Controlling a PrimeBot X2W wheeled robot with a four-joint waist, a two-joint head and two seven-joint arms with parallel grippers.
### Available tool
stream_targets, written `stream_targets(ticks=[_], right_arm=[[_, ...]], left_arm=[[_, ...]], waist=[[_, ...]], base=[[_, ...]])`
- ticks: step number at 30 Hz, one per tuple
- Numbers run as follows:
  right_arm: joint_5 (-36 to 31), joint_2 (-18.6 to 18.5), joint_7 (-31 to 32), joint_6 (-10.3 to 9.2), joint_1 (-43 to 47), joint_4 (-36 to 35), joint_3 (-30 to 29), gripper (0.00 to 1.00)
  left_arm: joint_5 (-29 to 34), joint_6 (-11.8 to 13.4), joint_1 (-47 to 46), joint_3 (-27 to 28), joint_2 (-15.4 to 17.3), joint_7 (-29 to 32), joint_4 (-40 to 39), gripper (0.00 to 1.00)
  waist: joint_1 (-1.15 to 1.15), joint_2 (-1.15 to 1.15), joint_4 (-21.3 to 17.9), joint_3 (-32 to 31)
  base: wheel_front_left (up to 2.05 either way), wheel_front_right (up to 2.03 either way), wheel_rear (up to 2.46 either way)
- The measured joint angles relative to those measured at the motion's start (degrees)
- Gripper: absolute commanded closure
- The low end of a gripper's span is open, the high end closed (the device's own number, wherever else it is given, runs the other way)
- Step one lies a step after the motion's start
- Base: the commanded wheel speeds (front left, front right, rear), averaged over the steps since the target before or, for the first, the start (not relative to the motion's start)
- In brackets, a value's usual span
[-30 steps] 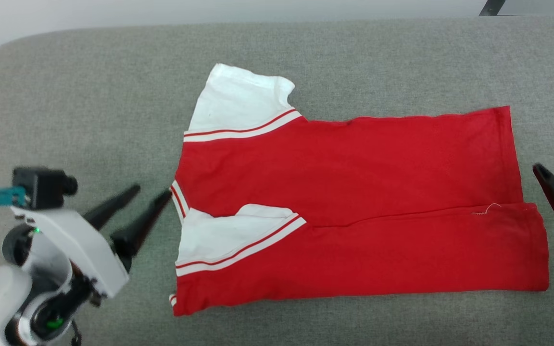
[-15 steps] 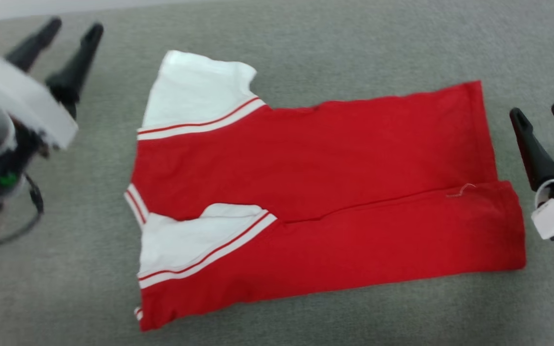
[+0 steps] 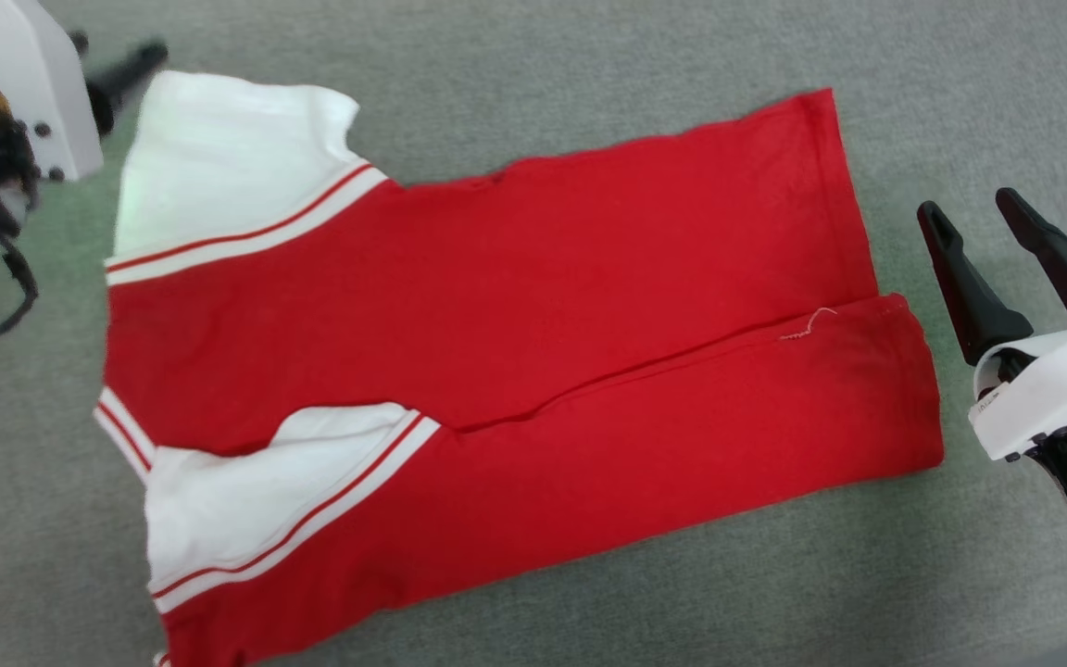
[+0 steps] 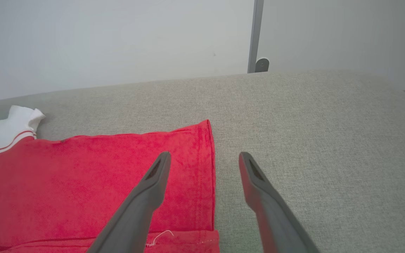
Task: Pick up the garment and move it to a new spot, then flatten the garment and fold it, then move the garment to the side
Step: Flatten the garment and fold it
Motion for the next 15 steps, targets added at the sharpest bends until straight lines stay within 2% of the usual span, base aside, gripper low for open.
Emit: stream_targets(ticks=[5,15], right_arm=[[0.41,0.08,-0.41,0.0,-0.36,0.48,0.36,0.0],[0.96,0.08,-0.4,0.0,-1.01,0.64,0.99,0.0]], left_arm=[[-2.91,-0.03,-1.42,-5.24,1.47,10.36,0.93,0.0],[-6.59,-0.03,-4.59,-8.67,2.88,13.54,2.5,0.0]], waist=[[0.0,0.0,-1.63,1.69],[0.0,0.0,-3.12,3.96]], base=[[0.0,0.0,0.0],[0.0,0.0,0.0]])
